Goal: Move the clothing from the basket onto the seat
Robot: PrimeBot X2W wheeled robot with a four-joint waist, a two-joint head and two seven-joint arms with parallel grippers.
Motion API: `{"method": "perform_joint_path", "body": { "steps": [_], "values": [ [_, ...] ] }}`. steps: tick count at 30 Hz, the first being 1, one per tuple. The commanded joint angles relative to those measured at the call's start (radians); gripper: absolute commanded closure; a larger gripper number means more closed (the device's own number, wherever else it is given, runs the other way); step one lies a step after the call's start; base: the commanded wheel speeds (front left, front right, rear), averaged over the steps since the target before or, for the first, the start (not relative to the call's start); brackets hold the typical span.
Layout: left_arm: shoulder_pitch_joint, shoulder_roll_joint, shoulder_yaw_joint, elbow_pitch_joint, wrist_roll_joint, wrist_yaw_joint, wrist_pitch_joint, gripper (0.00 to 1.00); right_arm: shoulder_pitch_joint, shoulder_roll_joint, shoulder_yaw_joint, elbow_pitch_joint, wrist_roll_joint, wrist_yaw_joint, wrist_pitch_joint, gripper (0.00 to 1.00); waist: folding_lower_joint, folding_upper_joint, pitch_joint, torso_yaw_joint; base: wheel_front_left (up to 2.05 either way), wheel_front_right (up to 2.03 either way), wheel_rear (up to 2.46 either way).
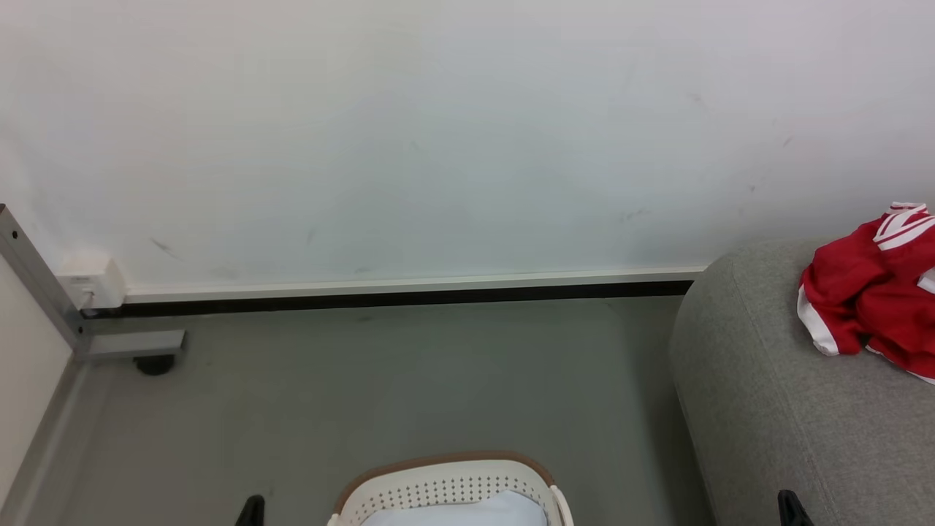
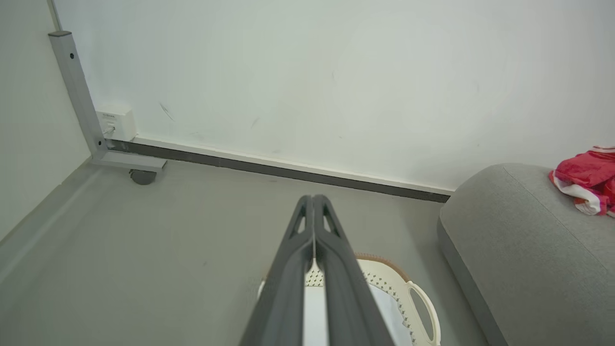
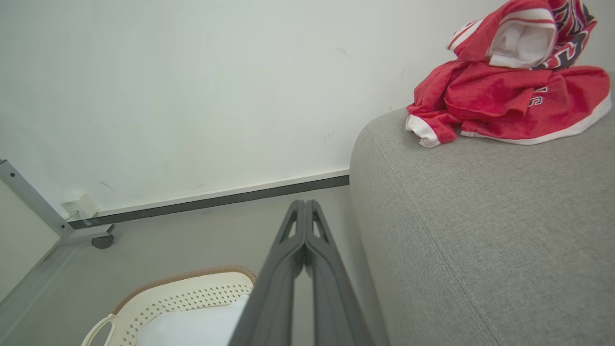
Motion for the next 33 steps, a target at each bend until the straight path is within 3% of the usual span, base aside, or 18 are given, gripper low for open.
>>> {"method": "perform_joint_path", "body": {
  "steps": [1,33],
  "values": [
    [-0.03,0.004,0.011,-0.013,-0.051,-0.004,0.007,1.0,-0.028,-0.006,-0.007,-0.018,0.045,0.0,0.008,1.0,0.0,-0.0001,0.001,0.001,0.0,0.0,0.0],
    [-0.111,-0.021,0.064,-0.007,-0.553,-0.017,0.134,1.0,-0.102,-0.009,-0.051,-0.04,0.542,-0.001,0.14,1.0,0.0,-0.0001,0.022,0.013,0.0,0.0,0.0]
  ]
}}
